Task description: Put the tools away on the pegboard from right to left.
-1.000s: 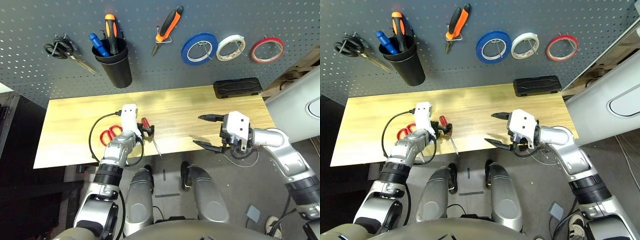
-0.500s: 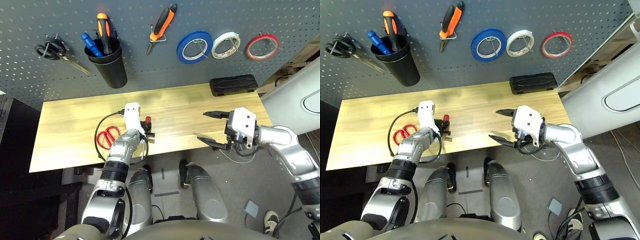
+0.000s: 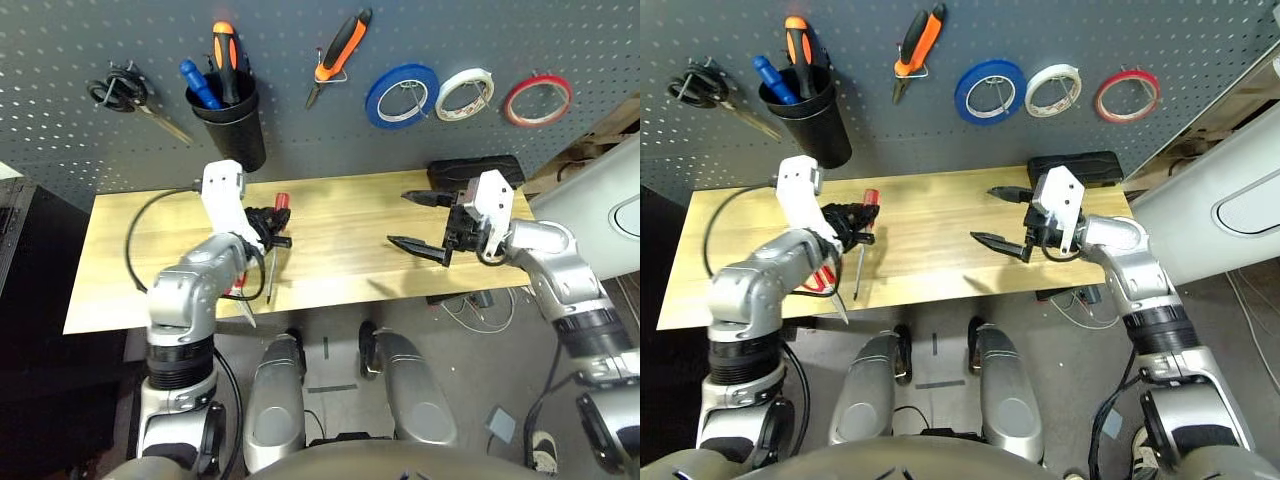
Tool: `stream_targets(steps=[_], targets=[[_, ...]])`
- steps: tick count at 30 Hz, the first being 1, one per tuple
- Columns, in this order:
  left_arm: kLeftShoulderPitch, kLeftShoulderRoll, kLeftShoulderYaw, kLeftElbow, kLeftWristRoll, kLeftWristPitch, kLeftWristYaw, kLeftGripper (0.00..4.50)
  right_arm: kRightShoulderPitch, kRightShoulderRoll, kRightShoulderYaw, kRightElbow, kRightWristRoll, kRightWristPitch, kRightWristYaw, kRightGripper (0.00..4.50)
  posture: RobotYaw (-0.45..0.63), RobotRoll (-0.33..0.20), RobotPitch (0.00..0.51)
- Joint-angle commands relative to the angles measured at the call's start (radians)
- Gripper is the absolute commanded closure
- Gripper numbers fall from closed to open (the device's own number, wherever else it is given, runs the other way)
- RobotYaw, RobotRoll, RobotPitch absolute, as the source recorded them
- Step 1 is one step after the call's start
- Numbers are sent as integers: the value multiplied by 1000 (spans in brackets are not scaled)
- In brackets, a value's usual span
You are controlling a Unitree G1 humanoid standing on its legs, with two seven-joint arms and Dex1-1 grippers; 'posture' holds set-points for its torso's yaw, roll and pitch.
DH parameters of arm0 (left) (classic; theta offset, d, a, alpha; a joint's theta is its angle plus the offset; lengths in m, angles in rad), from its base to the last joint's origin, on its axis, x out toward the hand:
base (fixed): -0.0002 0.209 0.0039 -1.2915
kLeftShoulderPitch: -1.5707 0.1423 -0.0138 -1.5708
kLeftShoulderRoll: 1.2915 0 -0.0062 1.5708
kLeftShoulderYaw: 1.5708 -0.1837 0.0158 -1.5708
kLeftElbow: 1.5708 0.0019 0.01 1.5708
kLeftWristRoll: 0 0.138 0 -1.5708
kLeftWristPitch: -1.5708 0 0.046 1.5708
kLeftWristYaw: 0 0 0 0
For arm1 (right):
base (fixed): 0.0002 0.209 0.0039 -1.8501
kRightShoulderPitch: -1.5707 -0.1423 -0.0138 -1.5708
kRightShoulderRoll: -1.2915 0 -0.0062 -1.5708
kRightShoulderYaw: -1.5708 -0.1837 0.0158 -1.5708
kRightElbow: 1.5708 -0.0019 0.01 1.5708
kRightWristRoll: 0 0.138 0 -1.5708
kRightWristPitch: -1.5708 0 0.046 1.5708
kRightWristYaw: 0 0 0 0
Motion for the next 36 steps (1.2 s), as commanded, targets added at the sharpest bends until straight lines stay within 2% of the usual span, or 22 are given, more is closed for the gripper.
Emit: stream_targets(steps=[1,6,13,17,19,23,27,31,36], targets=[[-33,67,64,-61,-75,71,-59,3668,-20,-12,-40,36,34,5,37,0,108,0,121],[-156,170,173,-35,-168,131,-127,3668,-57,-31,-79,97,67,-29,133,0,115,0,101],[-397,213,292,78,-217,90,-111,3668,-95,-25,-105,159,70,-47,177,0,105,0,97],[-566,167,347,208,-199,-130,-62,3668,-95,-17,-106,163,70,-48,178,0,95,0,100],[-601,158,348,252,-203,-156,-38,3668,-89,-12,-106,156,73,-43,177,0,88,0,100],[-636,136,339,268,-253,-186,-25,3668,-73,-8,-110,139,75,-37,166,0,75,0,104],[-681,96,329,315,-236,-318,7,3668,-60,-5,-110,132,73,-42,160,0,65,0,107],[-705,58,289,402,-173,-507,30,3668,-47,0,-111,121,74,-44,150,0,50,0,108],[-678,-2,214,526,-84,-753,19,3668,-31,4,-112,98,79,-37,137,0,27,0,114]])
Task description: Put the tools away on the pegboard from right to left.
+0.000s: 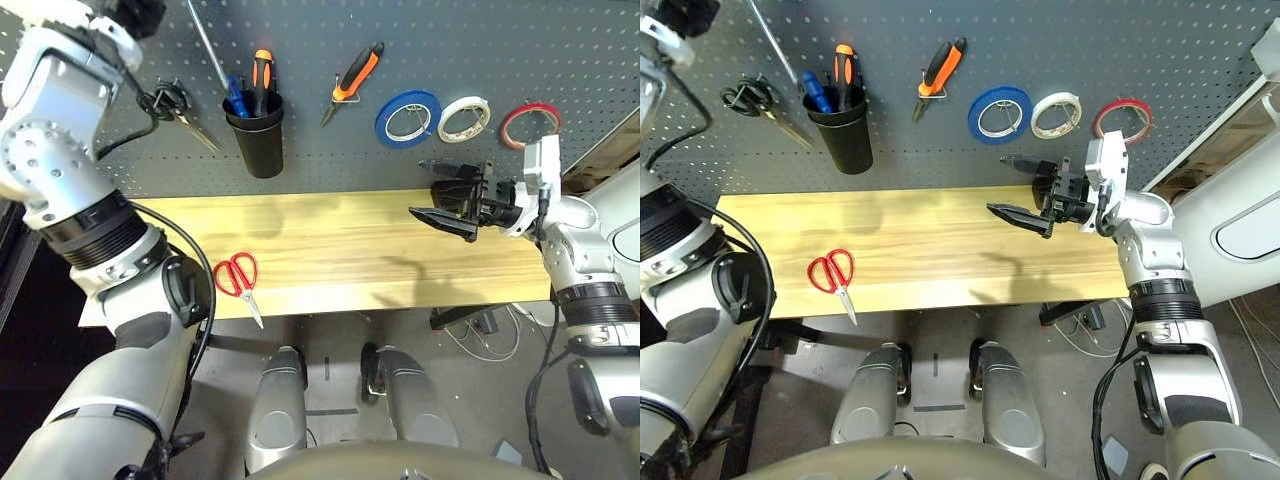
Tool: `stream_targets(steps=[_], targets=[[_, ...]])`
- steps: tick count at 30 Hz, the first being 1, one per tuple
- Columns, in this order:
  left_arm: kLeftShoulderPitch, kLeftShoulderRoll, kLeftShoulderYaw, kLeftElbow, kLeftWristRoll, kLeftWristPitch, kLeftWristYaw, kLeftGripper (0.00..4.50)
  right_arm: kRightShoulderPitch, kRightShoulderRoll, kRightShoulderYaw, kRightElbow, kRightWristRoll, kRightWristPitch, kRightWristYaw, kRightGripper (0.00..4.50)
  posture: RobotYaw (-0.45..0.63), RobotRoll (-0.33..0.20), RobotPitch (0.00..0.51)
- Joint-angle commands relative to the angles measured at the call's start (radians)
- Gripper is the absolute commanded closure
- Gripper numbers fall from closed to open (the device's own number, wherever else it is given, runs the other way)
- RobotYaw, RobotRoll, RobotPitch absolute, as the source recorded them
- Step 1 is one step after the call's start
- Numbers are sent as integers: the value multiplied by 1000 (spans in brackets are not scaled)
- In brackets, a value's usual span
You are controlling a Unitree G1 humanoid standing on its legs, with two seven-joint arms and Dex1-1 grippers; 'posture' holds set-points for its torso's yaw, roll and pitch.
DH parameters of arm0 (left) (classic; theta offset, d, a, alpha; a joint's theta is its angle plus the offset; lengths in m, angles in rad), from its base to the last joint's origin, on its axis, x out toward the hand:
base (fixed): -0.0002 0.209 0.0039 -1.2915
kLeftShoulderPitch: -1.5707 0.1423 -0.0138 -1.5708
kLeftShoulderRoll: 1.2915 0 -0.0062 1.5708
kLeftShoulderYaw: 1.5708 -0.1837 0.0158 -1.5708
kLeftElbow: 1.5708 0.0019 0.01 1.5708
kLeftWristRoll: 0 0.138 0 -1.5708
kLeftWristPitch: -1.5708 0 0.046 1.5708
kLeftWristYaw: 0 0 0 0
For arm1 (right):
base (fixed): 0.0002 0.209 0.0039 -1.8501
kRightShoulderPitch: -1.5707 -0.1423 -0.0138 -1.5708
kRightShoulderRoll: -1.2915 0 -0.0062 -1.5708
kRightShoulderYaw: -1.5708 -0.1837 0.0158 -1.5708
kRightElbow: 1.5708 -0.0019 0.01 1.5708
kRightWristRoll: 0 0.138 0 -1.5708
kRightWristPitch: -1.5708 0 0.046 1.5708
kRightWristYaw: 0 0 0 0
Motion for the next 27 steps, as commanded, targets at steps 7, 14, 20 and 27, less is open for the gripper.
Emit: stream_targets(steps=[7,14,20,27], targets=[[115,-34,-190,166,194,-352,-69,3668,47,-4,-22,-64,25,20,-22,0,4,0,117],[208,4,-259,186,265,-421,-113,2623,55,0,-15,-94,34,42,-33,0,11,0,121],[202,104,-222,67,203,-330,-158,285,60,8,2,-104,37,59,-19,0,40,0,122],[216,347,-172,-177,-53,88,-284,12,76,39,49,-91,9,51,6,0,95,0,159]])
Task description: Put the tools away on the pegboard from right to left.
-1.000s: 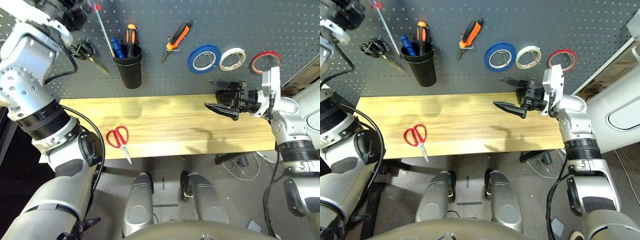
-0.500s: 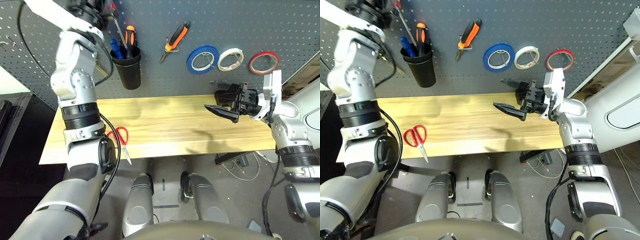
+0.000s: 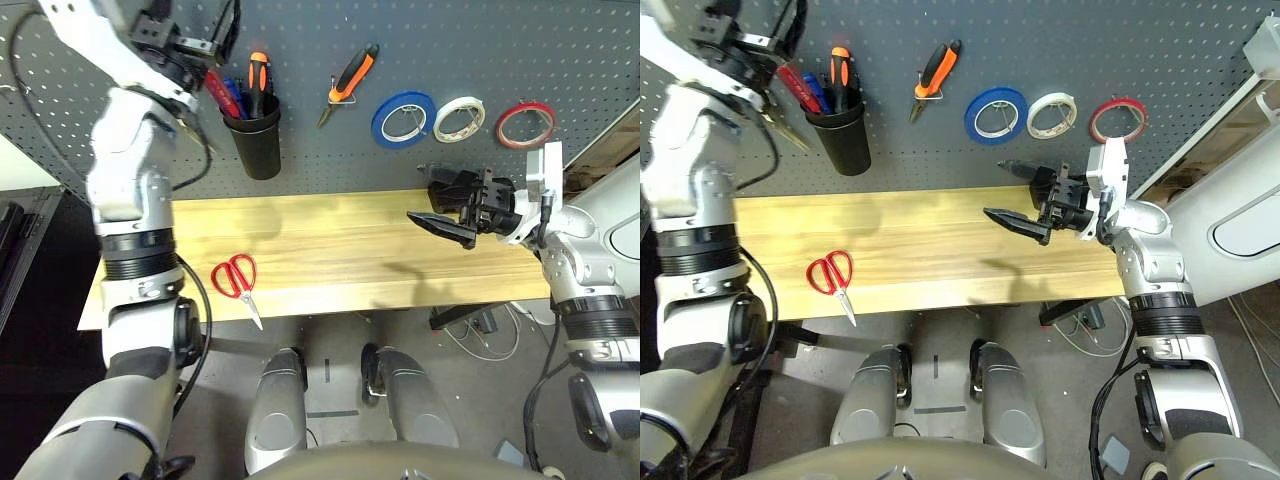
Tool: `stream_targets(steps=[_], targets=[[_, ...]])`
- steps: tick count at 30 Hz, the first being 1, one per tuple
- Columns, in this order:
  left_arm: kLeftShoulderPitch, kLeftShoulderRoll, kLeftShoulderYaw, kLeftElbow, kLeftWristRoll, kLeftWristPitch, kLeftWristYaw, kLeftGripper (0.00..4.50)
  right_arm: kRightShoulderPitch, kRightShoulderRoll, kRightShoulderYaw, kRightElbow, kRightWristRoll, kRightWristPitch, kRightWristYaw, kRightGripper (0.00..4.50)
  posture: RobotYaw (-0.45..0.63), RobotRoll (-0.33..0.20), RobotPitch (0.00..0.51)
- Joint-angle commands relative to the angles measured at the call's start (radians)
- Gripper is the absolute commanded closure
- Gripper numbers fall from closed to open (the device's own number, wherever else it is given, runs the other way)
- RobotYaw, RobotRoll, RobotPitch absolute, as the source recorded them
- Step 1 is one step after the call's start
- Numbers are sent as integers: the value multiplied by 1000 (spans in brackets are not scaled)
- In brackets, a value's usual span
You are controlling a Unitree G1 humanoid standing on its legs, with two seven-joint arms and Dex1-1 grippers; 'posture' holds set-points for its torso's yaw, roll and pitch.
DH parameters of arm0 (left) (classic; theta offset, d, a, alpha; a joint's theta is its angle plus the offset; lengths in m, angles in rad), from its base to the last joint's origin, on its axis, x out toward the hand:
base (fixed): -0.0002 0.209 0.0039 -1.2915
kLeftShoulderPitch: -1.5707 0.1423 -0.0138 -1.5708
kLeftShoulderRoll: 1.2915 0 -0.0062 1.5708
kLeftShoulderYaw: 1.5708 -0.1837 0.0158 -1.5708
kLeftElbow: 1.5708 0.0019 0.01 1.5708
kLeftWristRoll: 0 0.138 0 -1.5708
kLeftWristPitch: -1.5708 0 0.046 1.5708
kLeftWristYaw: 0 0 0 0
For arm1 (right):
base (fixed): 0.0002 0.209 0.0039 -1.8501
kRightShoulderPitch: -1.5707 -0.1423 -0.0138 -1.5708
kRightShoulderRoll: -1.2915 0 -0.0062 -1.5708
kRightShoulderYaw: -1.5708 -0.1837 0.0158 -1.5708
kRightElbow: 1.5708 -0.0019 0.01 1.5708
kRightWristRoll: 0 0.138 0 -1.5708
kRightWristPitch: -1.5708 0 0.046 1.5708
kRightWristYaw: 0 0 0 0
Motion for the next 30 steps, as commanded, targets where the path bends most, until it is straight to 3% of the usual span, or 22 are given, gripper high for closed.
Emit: stream_targets(steps=[1,6,10,13,17,25,30], targets=[[50,92,17,-165,-179,265,-70,12,21,18,37,-5,-23,-9,20,0,100,0,167],[274,160,85,-391,-458,593,-55,12,34,48,97,24,-94,-41,9,0,125,0,206],[496,186,123,-484,-554,729,-17,12,42,52,165,26,-194,-21,-57,0,131,0,240],[668,193,94,-503,-481,716,2,12,62,50,220,-3,-284,7,-133,0,127,0,262],[812,161,25,-444,-339,638,54,12,100,42,262,-71,-341,42,-190,0,102,0,289],[882,-1,-102,-235,-58,446,193,12,188,16,307,-251,-352,105,-221,0,55,0,332],[871,-42,-103,-97,72,334,238,12,225,-1,315,-342,-335,117,-226,0,15,0,362]])
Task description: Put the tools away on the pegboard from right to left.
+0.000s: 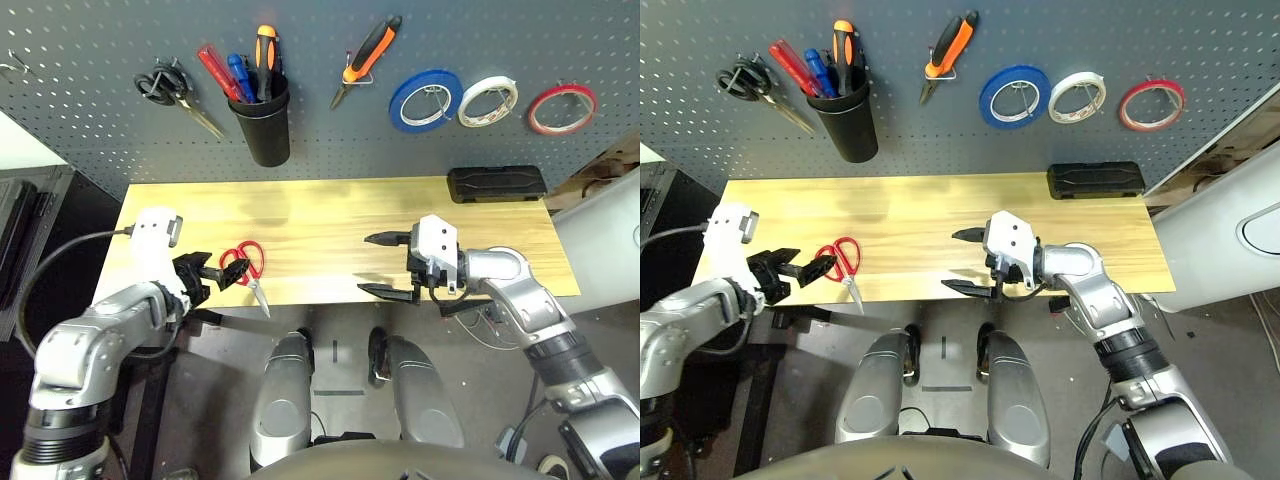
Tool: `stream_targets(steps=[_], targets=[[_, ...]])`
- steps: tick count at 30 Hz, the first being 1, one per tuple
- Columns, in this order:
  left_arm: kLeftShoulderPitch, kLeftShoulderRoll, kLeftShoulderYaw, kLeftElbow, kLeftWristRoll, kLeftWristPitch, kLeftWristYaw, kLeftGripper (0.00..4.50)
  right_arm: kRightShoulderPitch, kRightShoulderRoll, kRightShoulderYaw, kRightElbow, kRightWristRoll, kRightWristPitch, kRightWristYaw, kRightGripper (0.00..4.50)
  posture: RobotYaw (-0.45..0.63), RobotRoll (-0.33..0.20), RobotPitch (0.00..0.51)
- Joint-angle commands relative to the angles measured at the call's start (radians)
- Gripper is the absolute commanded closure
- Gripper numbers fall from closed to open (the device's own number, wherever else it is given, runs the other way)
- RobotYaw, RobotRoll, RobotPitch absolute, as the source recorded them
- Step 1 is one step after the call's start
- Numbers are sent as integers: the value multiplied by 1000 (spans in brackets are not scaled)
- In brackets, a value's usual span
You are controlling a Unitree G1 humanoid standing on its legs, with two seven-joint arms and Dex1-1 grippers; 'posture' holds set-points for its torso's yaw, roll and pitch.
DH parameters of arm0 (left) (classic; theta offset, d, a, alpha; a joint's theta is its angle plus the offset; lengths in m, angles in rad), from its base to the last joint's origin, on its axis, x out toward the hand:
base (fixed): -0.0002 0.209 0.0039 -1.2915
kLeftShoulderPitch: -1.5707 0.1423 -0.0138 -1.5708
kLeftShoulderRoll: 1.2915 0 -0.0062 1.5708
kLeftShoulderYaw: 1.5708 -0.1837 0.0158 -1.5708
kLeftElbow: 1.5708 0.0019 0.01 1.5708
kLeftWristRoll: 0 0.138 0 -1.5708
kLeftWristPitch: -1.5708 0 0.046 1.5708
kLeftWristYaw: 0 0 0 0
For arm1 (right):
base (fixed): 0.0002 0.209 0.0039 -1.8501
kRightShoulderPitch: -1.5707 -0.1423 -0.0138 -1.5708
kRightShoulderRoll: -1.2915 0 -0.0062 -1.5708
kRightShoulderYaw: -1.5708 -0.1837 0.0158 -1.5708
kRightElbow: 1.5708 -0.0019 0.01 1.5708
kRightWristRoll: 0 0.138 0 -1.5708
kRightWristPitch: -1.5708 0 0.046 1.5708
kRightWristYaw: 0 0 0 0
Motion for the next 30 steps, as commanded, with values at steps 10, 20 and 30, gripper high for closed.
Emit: stream_targets(steps=[10,20,30], targets=[[-25,-64,20,261,202,-203,59,12,38,-25,43,-155,26,37,4,0,0,0,401],[-63,-134,35,373,272,-265,124,408,6,-13,52,-181,61,73,4,0,0,0,401],[-80,-176,0,420,302,-300,105,4200,1,-22,43,-196,76,83,0,0,-16,0,400]])
